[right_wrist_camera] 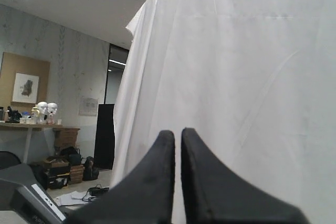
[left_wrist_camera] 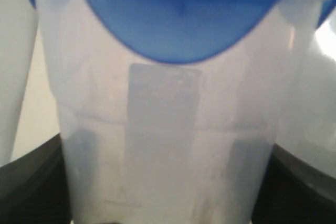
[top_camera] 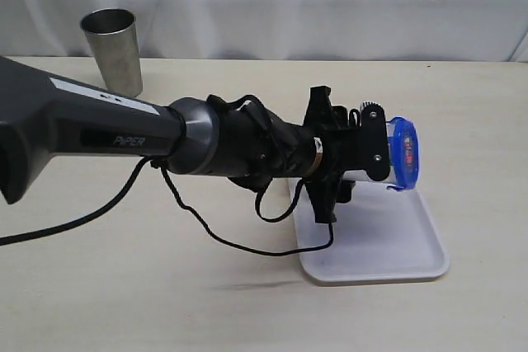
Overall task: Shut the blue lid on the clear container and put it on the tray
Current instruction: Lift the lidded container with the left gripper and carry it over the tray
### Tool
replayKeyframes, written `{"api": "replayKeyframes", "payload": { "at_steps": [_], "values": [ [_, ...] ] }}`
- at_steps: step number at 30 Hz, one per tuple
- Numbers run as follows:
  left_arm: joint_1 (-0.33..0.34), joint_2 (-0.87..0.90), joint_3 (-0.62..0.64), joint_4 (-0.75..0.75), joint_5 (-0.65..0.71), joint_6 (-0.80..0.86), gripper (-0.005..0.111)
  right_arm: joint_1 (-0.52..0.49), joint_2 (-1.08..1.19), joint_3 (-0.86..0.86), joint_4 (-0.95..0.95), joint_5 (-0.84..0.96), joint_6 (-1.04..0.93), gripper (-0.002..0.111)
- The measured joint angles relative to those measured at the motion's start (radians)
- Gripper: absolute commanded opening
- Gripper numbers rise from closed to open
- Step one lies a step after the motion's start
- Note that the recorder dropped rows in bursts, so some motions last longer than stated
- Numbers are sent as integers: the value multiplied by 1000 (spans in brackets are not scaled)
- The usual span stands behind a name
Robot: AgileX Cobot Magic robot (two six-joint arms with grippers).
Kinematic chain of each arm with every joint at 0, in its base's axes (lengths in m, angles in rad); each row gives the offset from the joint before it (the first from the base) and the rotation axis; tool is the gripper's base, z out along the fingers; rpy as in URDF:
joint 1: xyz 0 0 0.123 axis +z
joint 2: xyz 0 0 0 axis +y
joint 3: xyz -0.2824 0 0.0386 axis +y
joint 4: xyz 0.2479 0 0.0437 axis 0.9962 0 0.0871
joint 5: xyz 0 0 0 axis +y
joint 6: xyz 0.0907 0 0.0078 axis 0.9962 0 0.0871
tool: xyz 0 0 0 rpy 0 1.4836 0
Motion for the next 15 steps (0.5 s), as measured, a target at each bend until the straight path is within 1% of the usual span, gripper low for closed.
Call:
{"api": "replayKeyframes", "payload": {
  "at_steps": [1,7,9,11,15],
  "values": [
    [5,-5,-2,0,-49,-18,0,0,0,0,2,-4,0,5],
    [12,-29,-69,7,-186,-115,0,0,0,0,2,-6,0,5],
    [14,-36,-91,7,-252,-128,0,0,0,0,2,-6,0,5],
    [16,-41,-105,-10,-331,-135,0,0,0,0,2,-6,0,5],
    [48,-41,-112,-126,-558,-136,0,0,0,0,2,-6,0,5]
  ]
}}
